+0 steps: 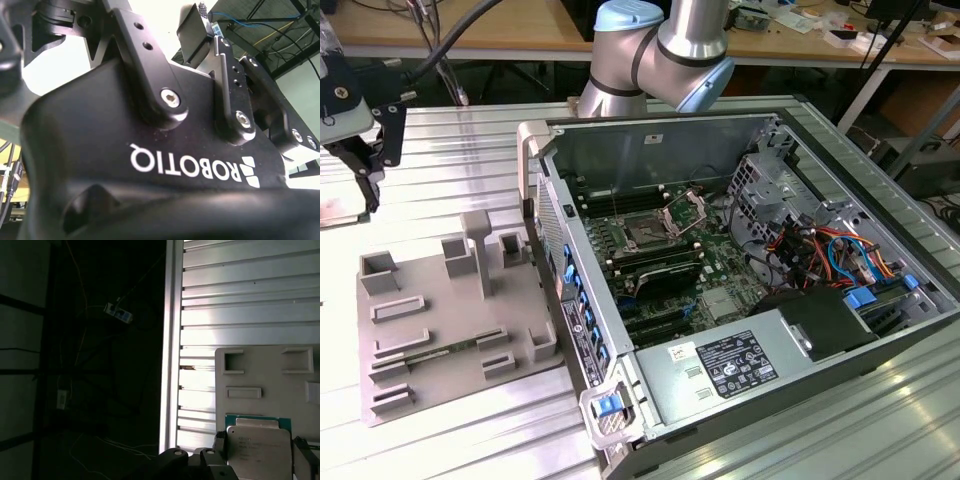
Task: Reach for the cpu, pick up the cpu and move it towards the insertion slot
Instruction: 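Pick up the cpu and move it towards the insertion slot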
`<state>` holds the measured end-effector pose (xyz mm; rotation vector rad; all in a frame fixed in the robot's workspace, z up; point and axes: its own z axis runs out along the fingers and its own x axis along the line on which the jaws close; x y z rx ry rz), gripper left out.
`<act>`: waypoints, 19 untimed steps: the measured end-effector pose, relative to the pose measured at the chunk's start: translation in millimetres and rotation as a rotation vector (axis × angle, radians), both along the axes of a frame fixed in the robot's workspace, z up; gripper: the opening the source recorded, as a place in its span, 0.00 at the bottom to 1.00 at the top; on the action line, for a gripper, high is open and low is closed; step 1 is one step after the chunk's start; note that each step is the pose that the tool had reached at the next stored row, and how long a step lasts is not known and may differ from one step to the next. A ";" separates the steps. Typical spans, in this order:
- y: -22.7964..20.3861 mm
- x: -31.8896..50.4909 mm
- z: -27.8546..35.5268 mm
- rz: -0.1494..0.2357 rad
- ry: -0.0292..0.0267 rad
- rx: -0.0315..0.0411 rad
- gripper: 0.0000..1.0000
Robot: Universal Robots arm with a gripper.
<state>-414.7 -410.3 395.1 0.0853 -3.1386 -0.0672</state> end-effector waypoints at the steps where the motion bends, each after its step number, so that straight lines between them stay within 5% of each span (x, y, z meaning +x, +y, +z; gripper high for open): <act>1: 0.0 0.0 0.0 0.000 -0.0001 0.0001 0.55; 9: 0.0 0.5 0.6 0.000 0.0004 -0.0002 0.55; 19: 0.0 12.3 0.4 0.000 0.0001 0.0000 0.55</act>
